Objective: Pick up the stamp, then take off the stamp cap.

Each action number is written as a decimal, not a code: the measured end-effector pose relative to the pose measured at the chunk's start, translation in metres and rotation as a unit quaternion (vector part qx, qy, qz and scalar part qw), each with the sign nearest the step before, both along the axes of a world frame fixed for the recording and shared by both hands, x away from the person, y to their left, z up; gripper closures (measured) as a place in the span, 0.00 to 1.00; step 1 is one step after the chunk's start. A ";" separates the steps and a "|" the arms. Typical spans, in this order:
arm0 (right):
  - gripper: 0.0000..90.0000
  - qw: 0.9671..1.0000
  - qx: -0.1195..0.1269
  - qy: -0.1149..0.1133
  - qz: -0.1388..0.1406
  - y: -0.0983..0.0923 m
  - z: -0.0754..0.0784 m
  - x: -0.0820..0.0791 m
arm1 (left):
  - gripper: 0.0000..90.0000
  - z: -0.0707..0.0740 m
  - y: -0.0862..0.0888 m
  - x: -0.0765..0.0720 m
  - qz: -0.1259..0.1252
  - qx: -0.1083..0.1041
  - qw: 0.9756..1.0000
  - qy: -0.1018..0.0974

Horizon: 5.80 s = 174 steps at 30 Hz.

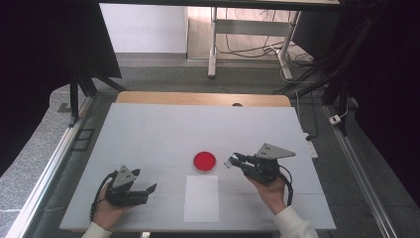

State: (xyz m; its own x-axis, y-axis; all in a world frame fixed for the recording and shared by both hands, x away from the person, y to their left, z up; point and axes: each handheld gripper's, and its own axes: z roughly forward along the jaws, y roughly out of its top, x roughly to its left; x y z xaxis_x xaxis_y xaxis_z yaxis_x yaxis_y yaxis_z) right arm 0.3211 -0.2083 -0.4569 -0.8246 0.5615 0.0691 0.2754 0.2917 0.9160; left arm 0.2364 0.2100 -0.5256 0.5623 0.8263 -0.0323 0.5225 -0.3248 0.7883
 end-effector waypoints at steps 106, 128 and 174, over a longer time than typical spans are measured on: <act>0.84 1.000 0.016 0.000 0.019 0.040 -0.012 -0.021 | 0.23 0.030 -0.061 0.014 -0.055 0.000 0.998 -0.043; 0.84 1.000 0.023 0.001 0.008 0.040 -0.012 -0.018 | 0.23 0.030 -0.091 0.025 -0.084 0.006 0.996 -0.037; 0.84 0.999 0.032 0.018 -0.014 0.049 -0.018 -0.018 | 0.24 0.021 -0.138 0.035 -0.113 0.027 0.992 -0.039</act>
State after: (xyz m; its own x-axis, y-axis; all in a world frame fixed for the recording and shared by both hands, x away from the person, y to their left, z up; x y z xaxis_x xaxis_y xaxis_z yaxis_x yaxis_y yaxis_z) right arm 0.3033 -0.1589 -0.4748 -0.8047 0.5782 0.1350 0.3154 0.2237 0.9222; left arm 0.2719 0.0720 -0.5044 0.7327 0.6780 0.0596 0.3697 -0.4699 0.8016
